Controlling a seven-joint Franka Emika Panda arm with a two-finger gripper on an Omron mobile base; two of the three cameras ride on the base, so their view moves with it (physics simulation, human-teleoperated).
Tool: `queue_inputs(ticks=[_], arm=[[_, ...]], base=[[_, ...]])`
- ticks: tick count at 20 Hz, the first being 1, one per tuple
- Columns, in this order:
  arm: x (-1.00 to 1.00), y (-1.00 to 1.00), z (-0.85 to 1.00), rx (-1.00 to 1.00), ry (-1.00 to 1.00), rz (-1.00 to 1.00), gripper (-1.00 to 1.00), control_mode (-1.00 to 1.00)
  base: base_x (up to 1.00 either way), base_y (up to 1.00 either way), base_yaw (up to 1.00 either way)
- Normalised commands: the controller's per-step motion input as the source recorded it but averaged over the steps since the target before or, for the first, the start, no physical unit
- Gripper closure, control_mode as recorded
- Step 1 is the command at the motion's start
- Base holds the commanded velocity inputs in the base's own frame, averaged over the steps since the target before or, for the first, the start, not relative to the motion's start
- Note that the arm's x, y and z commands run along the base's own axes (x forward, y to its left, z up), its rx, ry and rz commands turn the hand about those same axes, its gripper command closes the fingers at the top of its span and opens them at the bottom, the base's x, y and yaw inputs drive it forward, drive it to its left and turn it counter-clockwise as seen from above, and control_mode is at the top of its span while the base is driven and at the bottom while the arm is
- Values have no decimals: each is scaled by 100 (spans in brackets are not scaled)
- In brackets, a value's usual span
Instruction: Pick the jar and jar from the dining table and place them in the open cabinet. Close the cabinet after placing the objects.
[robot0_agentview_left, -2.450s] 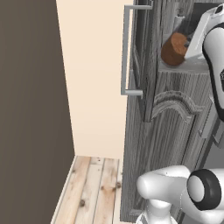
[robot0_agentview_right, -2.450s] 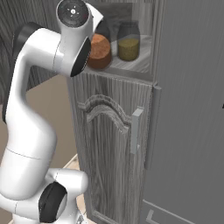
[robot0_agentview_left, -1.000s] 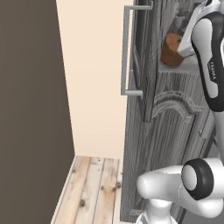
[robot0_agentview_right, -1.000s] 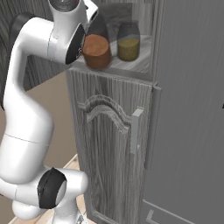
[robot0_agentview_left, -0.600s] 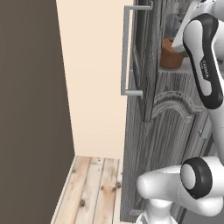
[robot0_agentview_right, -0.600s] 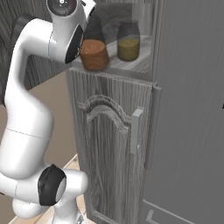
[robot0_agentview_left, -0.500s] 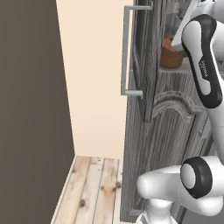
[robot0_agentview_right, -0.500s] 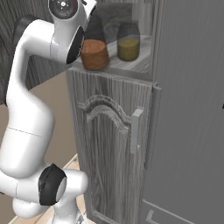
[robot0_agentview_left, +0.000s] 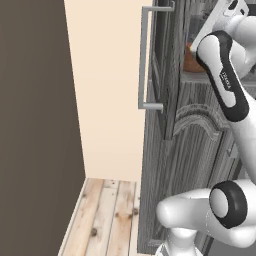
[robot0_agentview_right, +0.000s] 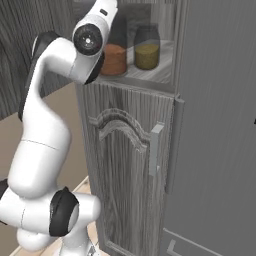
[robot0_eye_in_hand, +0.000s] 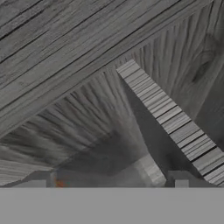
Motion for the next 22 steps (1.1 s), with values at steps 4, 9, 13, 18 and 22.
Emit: queue_inputs(ticks=[4,9,13,18,22], arm=[[52,-11,-32,2,-37,0,-100,-100],[45,-8,-34,2,-34,0,-100,-100],[29,-7,-31,2,-28,0,-100,-100],[21,-1,-25,1,-17,0,-100,-100],[10,-25,-7,0,-3,0,-100,-100]], base=[[0,0,0],[0,0,0],[0,0,0],[0,0,0],[0,0,0]])
